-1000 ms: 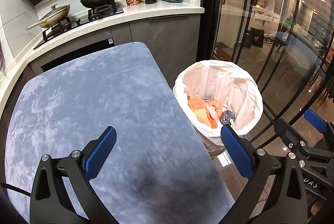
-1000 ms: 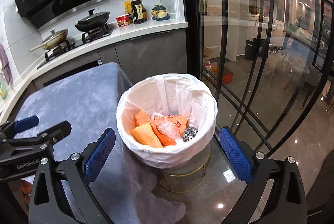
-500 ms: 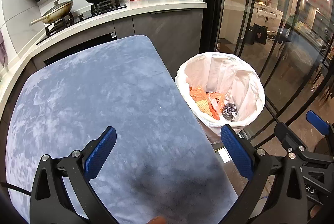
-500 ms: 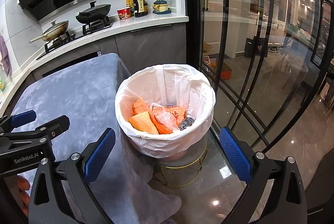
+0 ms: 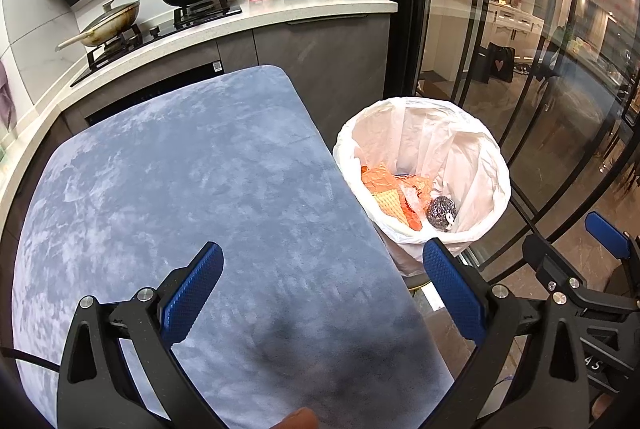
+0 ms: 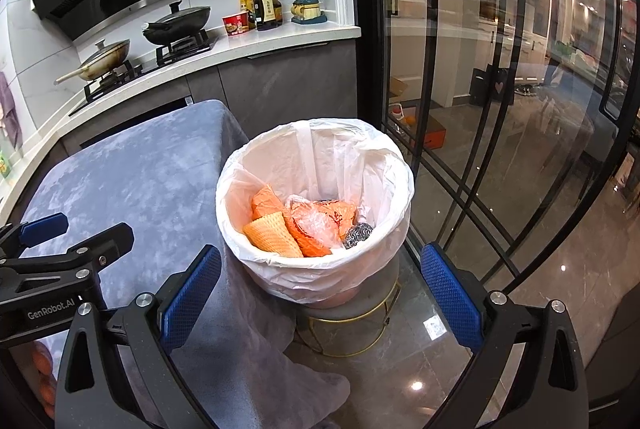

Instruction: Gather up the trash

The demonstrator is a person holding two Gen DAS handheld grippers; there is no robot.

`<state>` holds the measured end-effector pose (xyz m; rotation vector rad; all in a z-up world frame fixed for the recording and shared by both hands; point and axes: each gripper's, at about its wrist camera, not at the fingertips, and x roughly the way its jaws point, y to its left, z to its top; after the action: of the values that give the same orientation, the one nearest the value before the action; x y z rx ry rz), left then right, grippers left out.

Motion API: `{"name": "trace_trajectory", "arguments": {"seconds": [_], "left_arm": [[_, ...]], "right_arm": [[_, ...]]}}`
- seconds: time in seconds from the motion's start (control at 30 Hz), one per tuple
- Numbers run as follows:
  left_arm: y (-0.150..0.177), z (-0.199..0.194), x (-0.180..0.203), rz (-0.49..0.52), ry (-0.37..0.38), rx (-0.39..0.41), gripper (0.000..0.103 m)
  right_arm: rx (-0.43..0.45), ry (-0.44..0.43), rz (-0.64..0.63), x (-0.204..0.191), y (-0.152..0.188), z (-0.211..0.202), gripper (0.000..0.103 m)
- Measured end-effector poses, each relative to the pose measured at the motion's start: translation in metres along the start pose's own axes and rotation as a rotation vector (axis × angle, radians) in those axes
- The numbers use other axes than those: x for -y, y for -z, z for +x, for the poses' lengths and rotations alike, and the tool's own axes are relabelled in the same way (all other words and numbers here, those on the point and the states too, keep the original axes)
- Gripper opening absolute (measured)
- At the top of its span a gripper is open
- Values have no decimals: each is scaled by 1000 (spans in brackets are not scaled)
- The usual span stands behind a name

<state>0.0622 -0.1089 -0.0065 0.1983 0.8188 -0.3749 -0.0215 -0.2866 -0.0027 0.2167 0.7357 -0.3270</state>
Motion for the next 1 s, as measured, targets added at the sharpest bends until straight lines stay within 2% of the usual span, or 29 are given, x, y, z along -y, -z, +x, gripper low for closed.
{"name": "trace_trajectory", "arguments": {"seconds": [0.17, 1.0], "left_arm": [[-1, 2, 5, 8, -19, 1, 96], [-1, 9, 6, -12, -19, -23, 96]], "right_arm": [[-5, 5, 5, 4, 2, 3, 96], [-13, 14, 10, 11, 6, 10, 96]]}}
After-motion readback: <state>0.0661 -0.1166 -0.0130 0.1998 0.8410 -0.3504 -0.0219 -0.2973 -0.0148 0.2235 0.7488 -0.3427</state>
